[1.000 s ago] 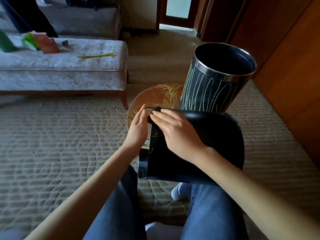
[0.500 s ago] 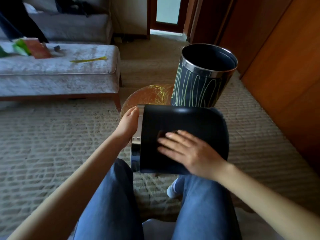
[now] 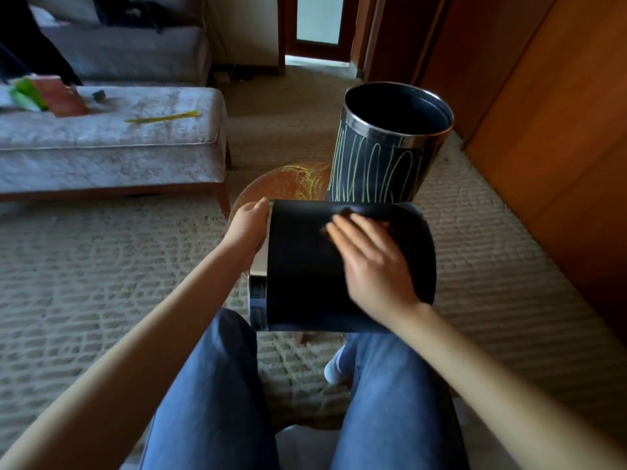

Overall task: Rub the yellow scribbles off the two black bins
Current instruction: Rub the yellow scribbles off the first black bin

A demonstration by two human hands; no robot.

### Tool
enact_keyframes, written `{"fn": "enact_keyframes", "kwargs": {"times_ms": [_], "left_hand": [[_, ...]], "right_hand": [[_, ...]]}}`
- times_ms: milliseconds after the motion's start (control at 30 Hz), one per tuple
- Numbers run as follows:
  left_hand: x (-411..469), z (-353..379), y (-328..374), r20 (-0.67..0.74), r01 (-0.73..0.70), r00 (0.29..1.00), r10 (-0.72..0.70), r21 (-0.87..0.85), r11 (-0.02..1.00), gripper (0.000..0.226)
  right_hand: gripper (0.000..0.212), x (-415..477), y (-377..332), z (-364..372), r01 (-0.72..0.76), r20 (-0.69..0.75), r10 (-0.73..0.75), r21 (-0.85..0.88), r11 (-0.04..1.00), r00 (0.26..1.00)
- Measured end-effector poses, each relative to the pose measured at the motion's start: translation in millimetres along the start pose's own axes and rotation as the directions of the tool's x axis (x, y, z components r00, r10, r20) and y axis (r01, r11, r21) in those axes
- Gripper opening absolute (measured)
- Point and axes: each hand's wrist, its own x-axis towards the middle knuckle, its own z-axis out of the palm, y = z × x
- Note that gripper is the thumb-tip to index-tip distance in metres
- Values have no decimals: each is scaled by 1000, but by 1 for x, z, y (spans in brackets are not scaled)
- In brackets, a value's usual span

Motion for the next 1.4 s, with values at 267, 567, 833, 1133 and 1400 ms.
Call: {"fn": "enact_keyframes", "kwargs": {"times_ms": [267,567,833,1133,1400], "left_hand": [[12,-5,13,-17,50,999,-51,-60,997,23],[-4,-1,-17,-75,-324,939,336,139,936,37],[17,5,9,-31,-220,974,224,104,970,31],[15,8,2,30,-278,959,282,299,913,42],[-32,6,-23,-58,-308,941,335,267,913,49]], "right_hand": [[40,-14,24,-20,251,44,-248,-93,963,968],[43,-59,95,-22,-21,26,25,-122,992,999],[45,-62,85,-13,-83,-10,82,-46,996,997],[41,-26,91,-16,-190,48,195,-102,977,980],[38,69,99,-14,-406,420,437,-167,899,795]]}}
